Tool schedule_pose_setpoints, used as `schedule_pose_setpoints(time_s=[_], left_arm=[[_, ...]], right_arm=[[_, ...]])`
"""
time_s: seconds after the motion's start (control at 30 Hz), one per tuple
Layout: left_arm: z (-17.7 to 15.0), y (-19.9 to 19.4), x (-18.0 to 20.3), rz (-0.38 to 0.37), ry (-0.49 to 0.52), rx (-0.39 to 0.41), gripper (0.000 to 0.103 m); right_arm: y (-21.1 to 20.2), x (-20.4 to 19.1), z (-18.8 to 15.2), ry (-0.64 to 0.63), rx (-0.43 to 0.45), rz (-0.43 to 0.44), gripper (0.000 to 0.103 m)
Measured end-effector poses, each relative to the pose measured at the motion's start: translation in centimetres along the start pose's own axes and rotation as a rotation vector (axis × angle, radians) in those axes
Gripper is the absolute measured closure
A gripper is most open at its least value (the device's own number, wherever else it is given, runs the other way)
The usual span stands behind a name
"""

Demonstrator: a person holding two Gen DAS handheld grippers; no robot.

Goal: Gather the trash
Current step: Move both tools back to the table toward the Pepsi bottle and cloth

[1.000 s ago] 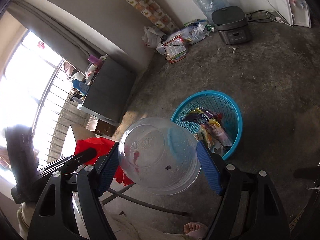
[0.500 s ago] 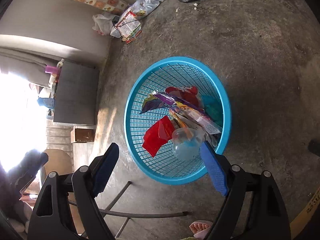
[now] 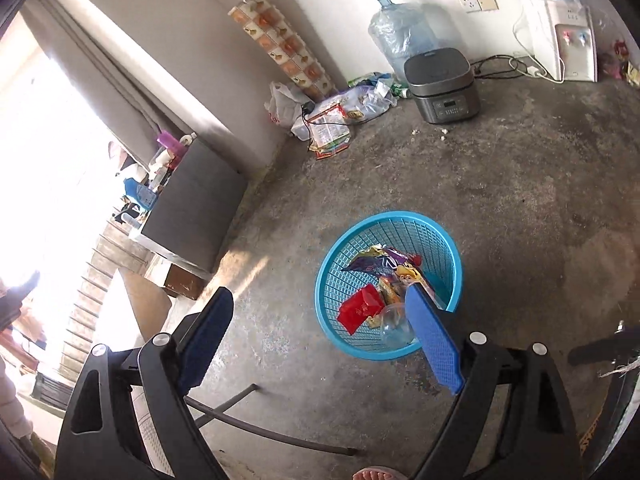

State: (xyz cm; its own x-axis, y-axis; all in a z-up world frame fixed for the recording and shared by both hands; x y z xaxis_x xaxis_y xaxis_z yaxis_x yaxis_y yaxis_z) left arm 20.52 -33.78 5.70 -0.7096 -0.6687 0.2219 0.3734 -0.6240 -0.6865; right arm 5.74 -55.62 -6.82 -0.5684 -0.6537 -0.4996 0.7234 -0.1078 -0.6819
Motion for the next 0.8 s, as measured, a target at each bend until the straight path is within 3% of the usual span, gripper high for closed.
schedule_pose_setpoints(time_s=[0.07,0.17,0.37,0.47,0.63,0.8], left_arm=[[-0.8,-4.1,-1.6,0.009,-0.022,0.038,0.02],[-2.9,-10.6,-5.1,0.052,-0.083,0.102,0.02],[-9.6,-23.0,-13.7,0.342,-0.247,0.251,0.02],[-13.9,-27.6,-17.9,0.51,-0.335,0.296,0.02],[-21.4,-30.9,-24.1,0.657,-0.496,0.242,0.023],[-27.9,-29.3,-28.2,0.622,-0.604,0.128,0.042]], right_arm=[[-1.6,-2.8,-0.1,-0.078,-0.005,0.039,0.017],[-3.7,-7.0,-0.6,-0.172,-0.032,0.165,0.017],[-6.9,-14.9,-3.1,-0.249,-0.137,0.458,0.017],[-6.8,-19.7,-5.8,-0.295,-0.246,0.583,0.017],[-5.3,-26.7,-12.5,-0.314,-0.515,0.734,0.023],[-4.6,-31.5,-20.2,-0.334,-0.754,0.777,0.028]])
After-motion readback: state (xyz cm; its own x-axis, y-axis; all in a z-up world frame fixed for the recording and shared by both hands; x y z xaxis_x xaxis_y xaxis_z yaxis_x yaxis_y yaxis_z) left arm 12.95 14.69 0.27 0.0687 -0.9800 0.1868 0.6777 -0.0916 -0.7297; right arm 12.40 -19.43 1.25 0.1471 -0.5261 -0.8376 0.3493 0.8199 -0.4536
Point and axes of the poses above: each gripper's, at about its wrist camera, not at the fingertips, and y roughly the way its jaws point, x to its right, z to its top, the point moved 2 cm from there along y, roughly the way its jaws point, and after that the axes turned 5 degrees about -y, right-handed, at the moved point
